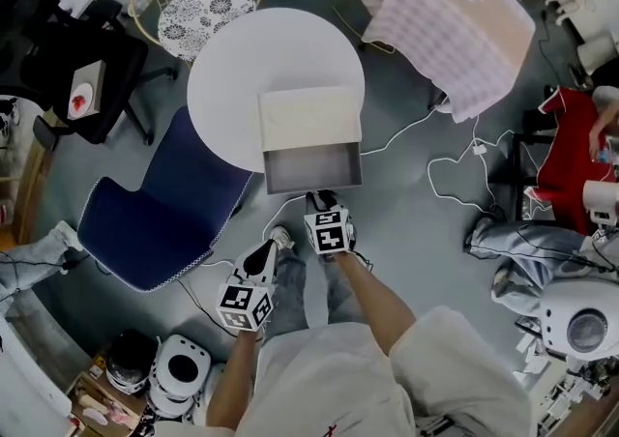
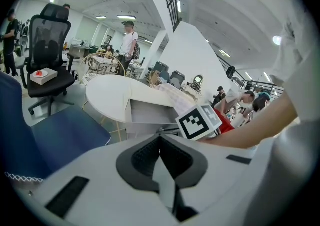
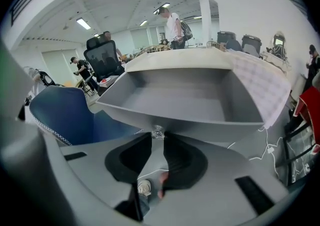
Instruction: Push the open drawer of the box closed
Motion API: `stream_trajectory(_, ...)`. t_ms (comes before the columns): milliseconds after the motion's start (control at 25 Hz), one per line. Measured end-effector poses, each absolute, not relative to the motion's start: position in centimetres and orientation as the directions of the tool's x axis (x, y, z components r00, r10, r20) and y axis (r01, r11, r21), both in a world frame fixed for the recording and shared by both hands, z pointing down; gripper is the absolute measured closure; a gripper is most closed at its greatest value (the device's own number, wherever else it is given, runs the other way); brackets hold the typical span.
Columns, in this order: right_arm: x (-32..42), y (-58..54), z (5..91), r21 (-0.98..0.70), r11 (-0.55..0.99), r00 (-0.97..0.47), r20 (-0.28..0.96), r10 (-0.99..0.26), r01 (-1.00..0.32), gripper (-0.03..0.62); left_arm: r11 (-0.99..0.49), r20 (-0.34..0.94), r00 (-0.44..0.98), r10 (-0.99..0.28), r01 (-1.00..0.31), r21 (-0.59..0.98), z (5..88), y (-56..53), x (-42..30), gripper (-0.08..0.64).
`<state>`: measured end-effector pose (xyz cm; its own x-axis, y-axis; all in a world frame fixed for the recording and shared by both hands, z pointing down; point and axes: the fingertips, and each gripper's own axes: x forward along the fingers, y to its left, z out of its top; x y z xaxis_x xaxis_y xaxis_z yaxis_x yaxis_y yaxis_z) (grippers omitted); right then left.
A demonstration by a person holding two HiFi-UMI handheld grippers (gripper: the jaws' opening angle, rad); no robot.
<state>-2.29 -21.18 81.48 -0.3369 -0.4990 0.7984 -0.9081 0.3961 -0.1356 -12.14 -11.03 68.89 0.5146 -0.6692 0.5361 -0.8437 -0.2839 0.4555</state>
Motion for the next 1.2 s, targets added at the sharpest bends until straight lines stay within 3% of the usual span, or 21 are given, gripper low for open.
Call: stream_trajectory(1200, -2.7, -27.3, 80.5, -0.125, 0.383, -0.323, 0.796, -0.513, -0.915, 0.508, -0.254, 0.533, 0.504, -0.680, -0.844, 0.473, 69.3, -10.6, -12.2, 0.548)
